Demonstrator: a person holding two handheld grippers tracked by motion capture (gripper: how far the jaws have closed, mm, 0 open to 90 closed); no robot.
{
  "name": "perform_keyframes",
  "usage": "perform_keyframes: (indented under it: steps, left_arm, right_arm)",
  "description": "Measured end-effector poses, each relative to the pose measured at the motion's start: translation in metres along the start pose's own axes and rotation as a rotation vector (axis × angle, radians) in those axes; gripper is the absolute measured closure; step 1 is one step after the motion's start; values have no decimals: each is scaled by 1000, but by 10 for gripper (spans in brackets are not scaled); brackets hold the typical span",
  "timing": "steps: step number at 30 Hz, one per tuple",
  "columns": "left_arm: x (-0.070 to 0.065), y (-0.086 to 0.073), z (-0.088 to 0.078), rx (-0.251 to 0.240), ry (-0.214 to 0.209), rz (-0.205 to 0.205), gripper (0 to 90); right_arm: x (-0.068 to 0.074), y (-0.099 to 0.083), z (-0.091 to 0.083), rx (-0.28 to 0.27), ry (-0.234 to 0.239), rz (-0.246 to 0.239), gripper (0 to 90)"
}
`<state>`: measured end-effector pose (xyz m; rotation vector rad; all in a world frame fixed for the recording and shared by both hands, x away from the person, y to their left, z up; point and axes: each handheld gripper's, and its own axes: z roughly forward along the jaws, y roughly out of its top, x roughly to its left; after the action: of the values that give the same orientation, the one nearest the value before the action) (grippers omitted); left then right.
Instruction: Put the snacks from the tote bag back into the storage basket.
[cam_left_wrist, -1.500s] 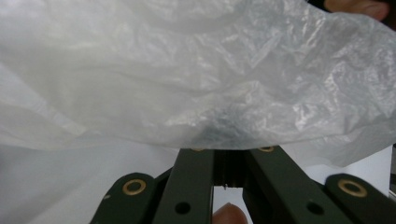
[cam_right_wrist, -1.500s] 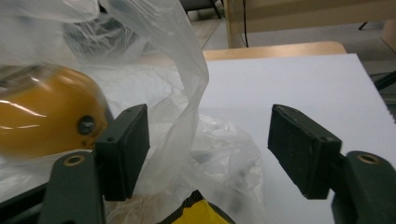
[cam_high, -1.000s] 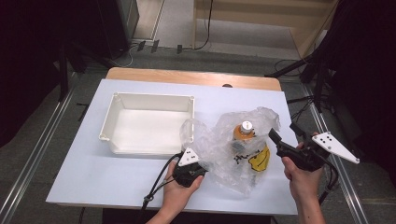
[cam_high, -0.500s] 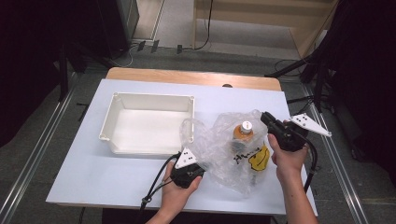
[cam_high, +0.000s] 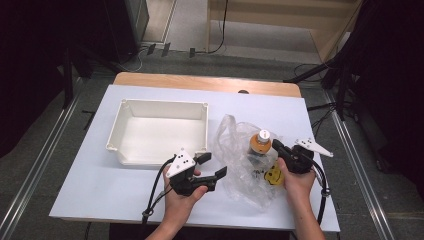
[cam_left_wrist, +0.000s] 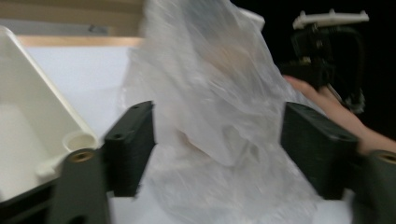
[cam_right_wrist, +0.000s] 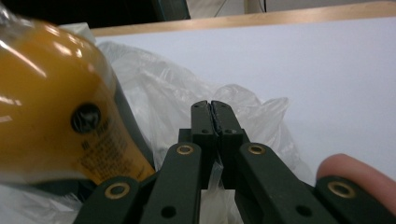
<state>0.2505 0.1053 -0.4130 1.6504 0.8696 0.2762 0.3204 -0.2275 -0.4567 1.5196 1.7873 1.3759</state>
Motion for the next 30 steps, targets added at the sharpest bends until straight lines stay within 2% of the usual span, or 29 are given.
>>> perform_keyframes:
  steps: [2,4,5,6,7,9,10,11,12,13,14,17,18,19,21,22,23,25,27,30]
  left_arm:
    - [0,10,-1,-14,25,4,146]
    - [0,14,-1,-20,36,2,114]
    - [0,26,0,-37,50,-8,97]
    - [-1,30,2,-39,53,-9,91]
    - [-1,30,2,-39,53,-9,88]
    - [-3,38,13,-1,65,5,91]
    - [-3,38,18,26,91,-1,127]
    - [-4,35,24,63,114,-2,225]
    - [-4,35,24,63,114,-2,363]
    - [-4,31,29,94,117,9,363]
    - [-6,22,37,150,93,31,553]
    - [-8,1,47,220,74,51,742]
    - [-8,1,47,220,74,51,782]
    - [-6,-13,52,270,74,56,830]
    - [-4,-27,57,331,82,63,858]
    - [-4,-27,57,331,82,63,863]
    - [-1,-38,60,380,85,58,865]
    - [3,-46,61,429,92,59,870]
    - [6,-47,60,441,93,44,878]
    - [6,-48,60,454,104,50,880]
  right_arm:
    - [0,-2,-1,-2,4,2,900]
    - [0,-4,-2,-5,16,6,900]
    - [0,-5,-4,-5,19,1,900]
    - [1,-6,-5,-3,24,-3,900]
    - [1,-7,-6,-5,31,-12,900]
    - [3,-9,-8,-4,43,-20,900]
    - [2,-9,-9,-1,47,-25,900]
    - [2,-10,-9,1,48,-25,900]
    - [2,-10,-9,1,48,-25,900]
    - [1,-11,-10,1,50,-30,900]
    - [-1,-13,-11,15,50,-23,900]
    - [-5,-17,-10,41,40,-25,900]
    - [-6,-18,-9,50,38,-27,900]
    - [-8,-20,-9,59,33,-29,900]
    - [-10,-21,-9,78,16,-36,900]
    - [-10,-21,-9,78,16,-36,900]
    - [-12,-23,-9,96,-4,-45,900]
    - [-15,-25,-10,107,-16,-62,900]
    - [-17,-27,-11,114,-22,-58,900]
    - [-17,-27,-14,98,-17,-57,881]
